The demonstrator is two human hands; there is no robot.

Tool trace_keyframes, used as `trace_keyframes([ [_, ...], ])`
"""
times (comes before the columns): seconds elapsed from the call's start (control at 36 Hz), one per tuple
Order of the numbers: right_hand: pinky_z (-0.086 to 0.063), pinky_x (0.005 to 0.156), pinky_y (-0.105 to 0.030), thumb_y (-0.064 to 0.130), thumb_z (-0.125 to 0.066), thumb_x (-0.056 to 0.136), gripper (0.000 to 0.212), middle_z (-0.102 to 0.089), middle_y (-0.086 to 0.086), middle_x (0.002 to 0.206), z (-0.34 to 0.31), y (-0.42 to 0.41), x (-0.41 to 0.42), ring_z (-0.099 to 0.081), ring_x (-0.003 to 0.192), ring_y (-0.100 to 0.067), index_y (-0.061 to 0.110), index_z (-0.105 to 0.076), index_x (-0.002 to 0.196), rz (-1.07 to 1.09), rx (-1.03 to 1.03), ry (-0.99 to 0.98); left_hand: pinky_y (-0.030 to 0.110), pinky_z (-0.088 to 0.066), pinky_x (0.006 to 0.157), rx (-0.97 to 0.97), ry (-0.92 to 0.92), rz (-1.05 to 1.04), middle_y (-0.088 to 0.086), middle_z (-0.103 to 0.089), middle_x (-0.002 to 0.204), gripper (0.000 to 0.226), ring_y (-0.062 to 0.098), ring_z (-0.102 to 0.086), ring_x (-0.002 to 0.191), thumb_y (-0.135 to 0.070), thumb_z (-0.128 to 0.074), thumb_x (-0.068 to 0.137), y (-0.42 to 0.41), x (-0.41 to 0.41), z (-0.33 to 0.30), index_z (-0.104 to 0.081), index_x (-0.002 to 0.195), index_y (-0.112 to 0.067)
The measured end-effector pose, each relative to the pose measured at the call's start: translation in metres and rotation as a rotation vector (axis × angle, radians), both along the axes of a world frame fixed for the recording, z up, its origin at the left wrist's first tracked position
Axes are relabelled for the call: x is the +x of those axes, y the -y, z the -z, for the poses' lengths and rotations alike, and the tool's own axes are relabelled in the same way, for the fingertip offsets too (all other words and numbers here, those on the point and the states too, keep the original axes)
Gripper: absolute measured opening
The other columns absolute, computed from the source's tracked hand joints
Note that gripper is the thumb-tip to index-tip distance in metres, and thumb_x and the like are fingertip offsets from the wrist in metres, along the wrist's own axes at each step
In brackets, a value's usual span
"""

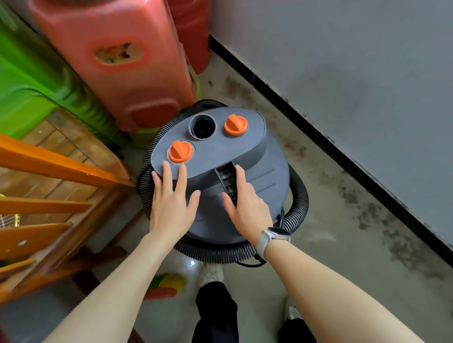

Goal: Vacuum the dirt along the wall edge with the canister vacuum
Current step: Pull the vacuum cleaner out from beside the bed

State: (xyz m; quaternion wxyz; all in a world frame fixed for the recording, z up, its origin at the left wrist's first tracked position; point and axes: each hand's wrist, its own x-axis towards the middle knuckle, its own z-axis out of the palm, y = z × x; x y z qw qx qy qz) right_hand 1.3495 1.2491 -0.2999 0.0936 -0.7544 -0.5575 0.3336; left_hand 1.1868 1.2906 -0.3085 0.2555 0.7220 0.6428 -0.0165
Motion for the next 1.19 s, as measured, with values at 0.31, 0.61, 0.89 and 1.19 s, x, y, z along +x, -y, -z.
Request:
trace_keyframes([
  [0.31, -0.049, 0.081, -0.046, 0.037, -0.045, 0.100, 0.072, -0.057, -0.009, 0.111, 0.005, 0.078, 0.057, -0.061, 0.093, -0.032, 0.028, 0.000, 0.155, -0.088, 0.022, -0.079, 0.050, -0.025, 0.114, 0.097, 0.027, -0.152, 0.011, -0.005, 0.163, 0.056, 0.026, 0.005, 0.150, -0.034, -0.041, 0.101, 0.091, 0.053, 0.002, -0.025, 0.153, -0.019],
  [0.61, -0.050, 0.081, -0.046, 0.036, -0.048, 0.098, 0.073, -0.060, -0.009, 0.111, 0.009, 0.163, 0.095, -0.061, 0.093, -0.033, 0.031, -0.003, 0.155, -0.181, 0.030, -0.144, 0.049, -0.033, 0.109, 0.163, 0.070, -0.305, 0.012, -0.012, 0.161, 0.057, 0.026, -0.003, 0.150, -0.032, -0.048, 0.098, 0.200, 0.088, 0.005, -0.032, 0.151, -0.018],
  [0.89, -0.051, 0.074, -0.042, 0.038, -0.053, 0.093, 0.073, -0.064, -0.006, 0.100, 0.023, 0.243, 0.130, -0.063, 0.084, -0.030, 0.040, -0.009, 0.151, -0.263, 0.113, -0.089, 0.046, -0.034, 0.108, 0.176, 0.055, -0.339, 0.009, -0.017, 0.161, 0.058, 0.024, -0.008, 0.149, -0.035, -0.049, 0.097, 0.317, 0.107, 0.004, -0.031, 0.151, -0.024],
  [1.19, -0.049, 0.069, -0.035, 0.044, -0.053, 0.091, 0.070, -0.065, -0.003, 0.100, 0.024, 0.308, 0.202, -0.064, 0.086, -0.025, 0.054, -0.008, 0.143, -0.571, 0.116, -0.118, 0.050, -0.049, 0.087, 0.248, 0.028, -0.471, 0.018, -0.045, 0.146, 0.056, 0.037, -0.043, 0.133, -0.027, -0.069, 0.085, 0.448, 0.177, 0.003, -0.054, 0.138, -0.017],
])
